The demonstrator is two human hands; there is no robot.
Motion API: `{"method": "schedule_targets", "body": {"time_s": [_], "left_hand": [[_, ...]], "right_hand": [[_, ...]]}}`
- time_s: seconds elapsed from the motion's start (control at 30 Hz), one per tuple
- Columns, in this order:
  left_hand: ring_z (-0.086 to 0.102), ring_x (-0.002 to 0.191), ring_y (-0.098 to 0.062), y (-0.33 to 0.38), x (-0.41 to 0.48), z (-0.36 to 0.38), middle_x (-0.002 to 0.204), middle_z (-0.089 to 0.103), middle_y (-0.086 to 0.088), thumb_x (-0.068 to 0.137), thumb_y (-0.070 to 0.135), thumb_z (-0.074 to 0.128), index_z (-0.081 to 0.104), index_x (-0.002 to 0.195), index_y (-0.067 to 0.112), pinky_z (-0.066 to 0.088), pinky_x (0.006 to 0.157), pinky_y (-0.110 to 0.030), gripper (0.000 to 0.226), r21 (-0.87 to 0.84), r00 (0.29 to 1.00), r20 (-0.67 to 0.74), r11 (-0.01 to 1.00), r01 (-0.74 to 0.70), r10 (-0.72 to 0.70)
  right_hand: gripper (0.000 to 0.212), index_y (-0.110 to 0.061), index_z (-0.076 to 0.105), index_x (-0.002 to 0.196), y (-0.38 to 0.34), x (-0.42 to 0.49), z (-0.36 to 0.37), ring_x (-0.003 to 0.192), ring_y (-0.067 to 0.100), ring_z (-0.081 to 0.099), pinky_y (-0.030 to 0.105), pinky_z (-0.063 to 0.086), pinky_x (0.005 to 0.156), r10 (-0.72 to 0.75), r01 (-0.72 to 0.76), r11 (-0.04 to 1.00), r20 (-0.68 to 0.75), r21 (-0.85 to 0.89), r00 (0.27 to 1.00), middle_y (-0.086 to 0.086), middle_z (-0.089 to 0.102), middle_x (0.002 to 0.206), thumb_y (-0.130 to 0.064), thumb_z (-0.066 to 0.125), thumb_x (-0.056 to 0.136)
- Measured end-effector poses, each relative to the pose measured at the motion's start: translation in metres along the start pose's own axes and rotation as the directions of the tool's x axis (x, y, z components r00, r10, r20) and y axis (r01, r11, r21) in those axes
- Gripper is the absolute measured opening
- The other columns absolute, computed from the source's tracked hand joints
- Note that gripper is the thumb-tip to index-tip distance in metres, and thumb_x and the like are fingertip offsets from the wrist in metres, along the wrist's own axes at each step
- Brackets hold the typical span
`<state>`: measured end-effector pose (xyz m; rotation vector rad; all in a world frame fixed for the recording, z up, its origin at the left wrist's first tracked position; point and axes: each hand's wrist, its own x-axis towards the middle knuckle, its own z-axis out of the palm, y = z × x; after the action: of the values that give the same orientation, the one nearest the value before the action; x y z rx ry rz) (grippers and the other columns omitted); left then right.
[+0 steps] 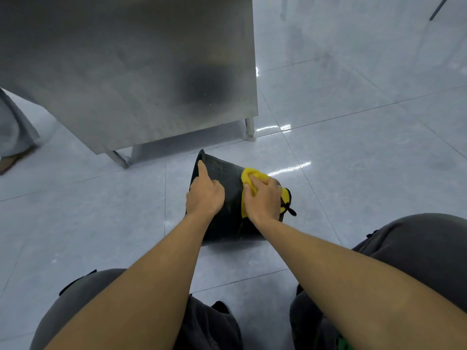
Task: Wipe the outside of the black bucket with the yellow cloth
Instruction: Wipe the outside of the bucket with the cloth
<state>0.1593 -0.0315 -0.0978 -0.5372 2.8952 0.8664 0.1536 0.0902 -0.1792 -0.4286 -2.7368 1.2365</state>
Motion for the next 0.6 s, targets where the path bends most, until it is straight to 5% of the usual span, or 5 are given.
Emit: {"method": "schedule_targets", "body": {"time_s": [0.13,0.23,0.3,0.53,0.6], "left_hand": [[0.062,0.110,-0.035,0.004,0.002,0.002,0.130,0.061,-0.014,0.096,0.019,0.041,0.012,0.160,0.019,0.052,0.096,-0.053,0.071,-0.137,1.000,0.010,0.991,0.006,-0.005],[0.064,0.092,-0.030,0.002,-0.002,0.003,0.115,0.064,-0.017,0.098,0.015,0.042,0.025,0.140,0.009,0.054,0.075,-0.042,0.047,-0.229,0.999,-0.032,0.973,0.025,-0.033],[0.060,0.083,-0.024,0.002,-0.005,0.002,0.111,0.060,-0.016,0.098,0.010,0.043,0.028,0.133,0.009,0.046,0.063,-0.032,0.039,-0.240,1.000,-0.029,0.971,-0.011,0.004],[0.060,0.093,-0.030,-0.004,-0.006,-0.004,0.110,0.059,-0.008,0.096,0.015,0.051,0.021,0.154,0.020,0.053,0.081,-0.043,0.065,-0.087,0.999,0.025,0.996,-0.022,0.025],[0.062,0.096,-0.029,-0.006,-0.006,-0.005,0.114,0.061,-0.009,0.098,0.015,0.049,0.014,0.160,0.024,0.055,0.087,-0.045,0.072,-0.122,0.999,0.041,0.992,-0.015,0.021]], "right_hand": [[0.034,-0.026,0.064,0.128,-0.017,-0.012,-0.001,0.110,0.021,0.046,0.034,0.045,0.093,-0.399,0.392,0.911,0.034,0.131,0.916,0.004,0.056,0.118,-0.036,0.054,0.097],[0.037,-0.024,0.062,0.130,-0.013,-0.017,-0.001,0.109,0.017,0.047,0.026,0.045,0.089,-0.540,0.529,0.837,0.053,0.138,0.840,0.002,0.055,0.118,-0.034,0.056,0.095],[0.037,-0.024,0.062,0.128,-0.006,-0.016,0.000,0.109,0.019,0.047,0.028,0.048,0.086,-0.508,0.503,0.859,0.039,0.101,0.860,0.002,0.053,0.117,-0.034,0.058,0.093],[0.033,-0.024,0.056,0.129,0.001,-0.008,-0.002,0.108,0.025,0.052,0.035,0.050,0.086,-0.030,0.032,0.998,-0.042,0.051,0.999,0.007,0.044,0.125,-0.036,0.050,0.098],[0.034,-0.023,0.057,0.130,0.004,-0.008,-0.003,0.106,0.027,0.053,0.036,0.050,0.086,-0.049,0.051,0.998,-0.044,0.030,0.998,0.009,0.044,0.125,-0.034,0.049,0.099]]}}
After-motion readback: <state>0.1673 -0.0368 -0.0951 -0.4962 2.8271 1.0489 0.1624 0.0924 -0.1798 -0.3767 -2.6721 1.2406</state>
